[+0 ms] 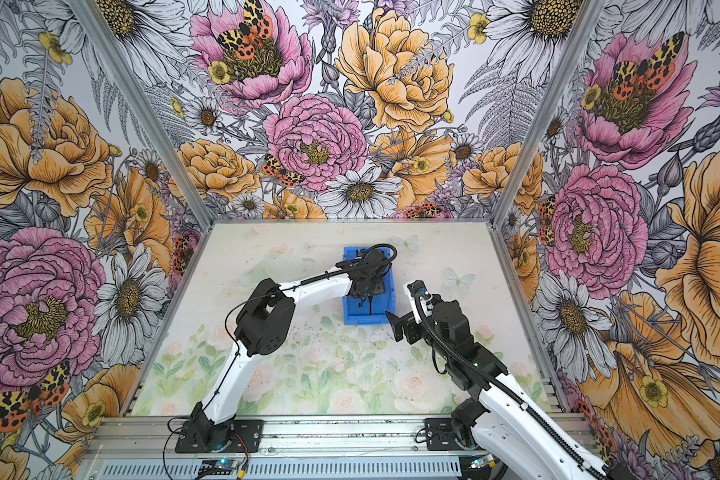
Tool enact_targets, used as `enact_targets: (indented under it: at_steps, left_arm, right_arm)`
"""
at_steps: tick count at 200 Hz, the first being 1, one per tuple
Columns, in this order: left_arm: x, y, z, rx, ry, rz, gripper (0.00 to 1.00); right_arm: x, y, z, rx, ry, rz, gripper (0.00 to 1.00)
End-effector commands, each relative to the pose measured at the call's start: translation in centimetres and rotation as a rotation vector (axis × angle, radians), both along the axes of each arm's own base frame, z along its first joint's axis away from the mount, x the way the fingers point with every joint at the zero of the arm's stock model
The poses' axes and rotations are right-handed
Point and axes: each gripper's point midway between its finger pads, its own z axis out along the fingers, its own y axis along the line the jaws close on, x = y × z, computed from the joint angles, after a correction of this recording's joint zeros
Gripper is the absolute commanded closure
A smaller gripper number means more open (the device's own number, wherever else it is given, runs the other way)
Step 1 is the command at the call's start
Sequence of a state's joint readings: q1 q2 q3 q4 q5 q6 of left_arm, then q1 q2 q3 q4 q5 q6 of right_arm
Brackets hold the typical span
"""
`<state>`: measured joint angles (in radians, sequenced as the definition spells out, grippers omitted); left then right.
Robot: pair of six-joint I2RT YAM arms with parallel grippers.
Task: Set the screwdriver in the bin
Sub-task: 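Raise the left gripper out of the bin, leaving the screwdriver inside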
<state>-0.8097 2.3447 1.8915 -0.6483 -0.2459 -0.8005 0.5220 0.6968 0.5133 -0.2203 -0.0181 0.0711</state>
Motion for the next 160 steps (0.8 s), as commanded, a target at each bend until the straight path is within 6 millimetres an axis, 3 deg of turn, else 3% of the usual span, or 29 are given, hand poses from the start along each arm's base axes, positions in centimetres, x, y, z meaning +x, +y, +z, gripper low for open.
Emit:
enact_targets:
  at_steps: [1,78,131,160]
  left_arm:
    - [-0.3,-0.4,3.4,-0.011,-0.041,-0.030,0.31]
    - [-2.9,-0.1,9.9,0.038,-0.167,-0.125,0.02]
    - [-4.8,1.2,13.8,0.088,-0.264,-0.155,0.01]
    - [-6.2,2.4,14.9,0.123,-0.293,-0.178,0.01]
  right_arm:
    - [0.2,-0.3,0.3,0.014,-0.015,-0.020,0.01]
    - [0.2,-0.4,0.7,0.020,-0.022,-0.020,0.01]
    - [0.3,-0.4,0.4,0.015,-0.015,-0.020,0.00]
    - [0.5,-0.1,0.2,0.005,-0.004,-0.008,0.01]
